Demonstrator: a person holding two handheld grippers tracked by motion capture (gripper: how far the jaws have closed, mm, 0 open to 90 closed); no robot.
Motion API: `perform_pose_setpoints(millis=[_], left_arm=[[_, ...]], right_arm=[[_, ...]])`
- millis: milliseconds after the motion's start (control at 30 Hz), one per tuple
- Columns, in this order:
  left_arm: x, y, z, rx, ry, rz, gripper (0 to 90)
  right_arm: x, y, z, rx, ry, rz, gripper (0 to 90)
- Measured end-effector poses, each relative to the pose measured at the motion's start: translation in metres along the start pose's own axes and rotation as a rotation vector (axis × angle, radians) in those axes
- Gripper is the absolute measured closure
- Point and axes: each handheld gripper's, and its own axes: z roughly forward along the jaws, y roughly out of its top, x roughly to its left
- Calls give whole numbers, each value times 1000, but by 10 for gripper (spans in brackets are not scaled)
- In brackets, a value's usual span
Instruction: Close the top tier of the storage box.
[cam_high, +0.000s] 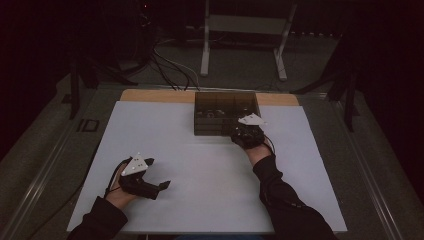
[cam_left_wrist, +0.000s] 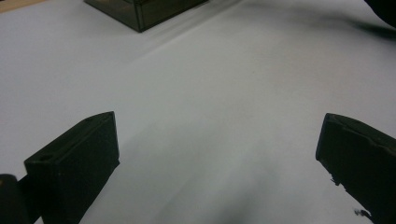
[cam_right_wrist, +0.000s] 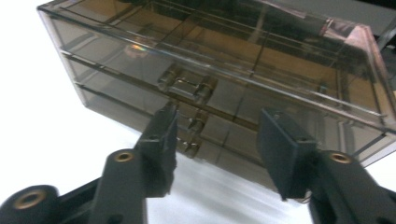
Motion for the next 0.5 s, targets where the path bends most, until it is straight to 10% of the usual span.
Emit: perform_pose_setpoints(millis=[500], left_arm=[[0, 1, 1, 3, -1, 2, 10]], right_arm=[[5, 3, -2, 70, 81, 51, 123]])
